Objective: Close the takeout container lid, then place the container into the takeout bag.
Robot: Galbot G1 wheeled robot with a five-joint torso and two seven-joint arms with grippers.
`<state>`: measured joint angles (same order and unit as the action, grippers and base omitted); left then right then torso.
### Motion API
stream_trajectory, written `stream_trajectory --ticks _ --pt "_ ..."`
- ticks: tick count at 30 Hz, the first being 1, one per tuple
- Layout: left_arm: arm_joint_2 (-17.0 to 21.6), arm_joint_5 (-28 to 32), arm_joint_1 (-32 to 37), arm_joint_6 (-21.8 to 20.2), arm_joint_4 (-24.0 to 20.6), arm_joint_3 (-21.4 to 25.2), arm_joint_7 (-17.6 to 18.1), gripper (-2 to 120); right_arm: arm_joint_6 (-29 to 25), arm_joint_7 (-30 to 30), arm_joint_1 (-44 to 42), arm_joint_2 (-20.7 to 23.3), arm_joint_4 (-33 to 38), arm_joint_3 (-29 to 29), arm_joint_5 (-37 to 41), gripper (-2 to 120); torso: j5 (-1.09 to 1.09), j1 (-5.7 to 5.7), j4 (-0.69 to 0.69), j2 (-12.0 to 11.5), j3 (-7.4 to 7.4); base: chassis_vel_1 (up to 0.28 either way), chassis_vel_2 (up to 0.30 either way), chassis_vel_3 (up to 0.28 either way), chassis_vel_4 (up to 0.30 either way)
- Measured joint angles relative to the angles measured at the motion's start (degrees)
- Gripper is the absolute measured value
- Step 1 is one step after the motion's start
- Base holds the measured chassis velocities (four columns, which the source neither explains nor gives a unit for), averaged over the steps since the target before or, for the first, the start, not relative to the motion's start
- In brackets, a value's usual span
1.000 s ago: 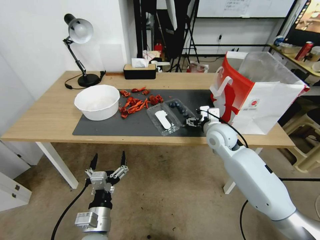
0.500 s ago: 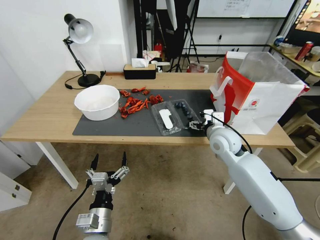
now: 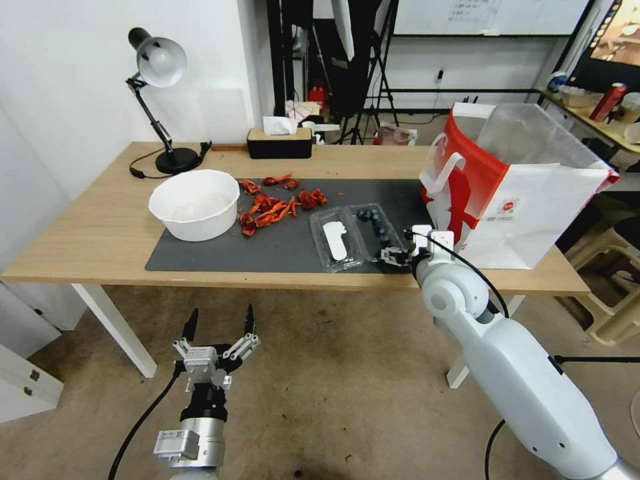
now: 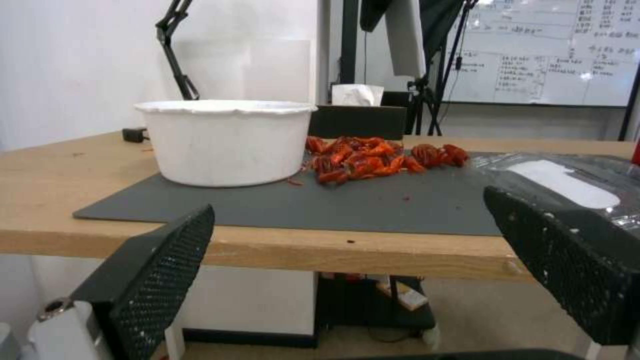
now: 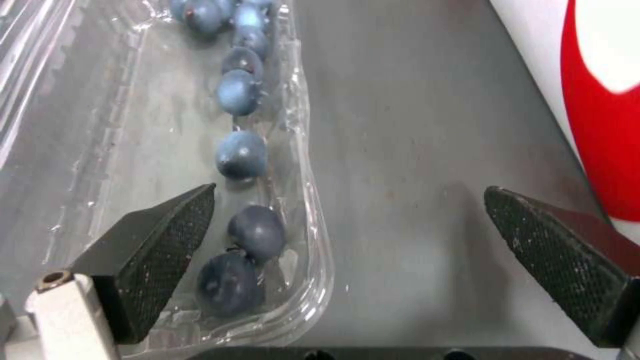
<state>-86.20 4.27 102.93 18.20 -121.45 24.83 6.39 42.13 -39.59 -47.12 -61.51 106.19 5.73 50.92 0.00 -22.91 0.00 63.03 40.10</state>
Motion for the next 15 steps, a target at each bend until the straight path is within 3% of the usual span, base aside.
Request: stream_trajectory --ticks 15 --pt "-0.18 -0.77 0.24 0.5 0.09 -0.43 -0.08 100 0.0 -1.58 -3.13 0.39 3.92 1.71 2.37 100 0.0 0.0 0.0 0.0 0.0 0.0 0.0 0.0 0.0"
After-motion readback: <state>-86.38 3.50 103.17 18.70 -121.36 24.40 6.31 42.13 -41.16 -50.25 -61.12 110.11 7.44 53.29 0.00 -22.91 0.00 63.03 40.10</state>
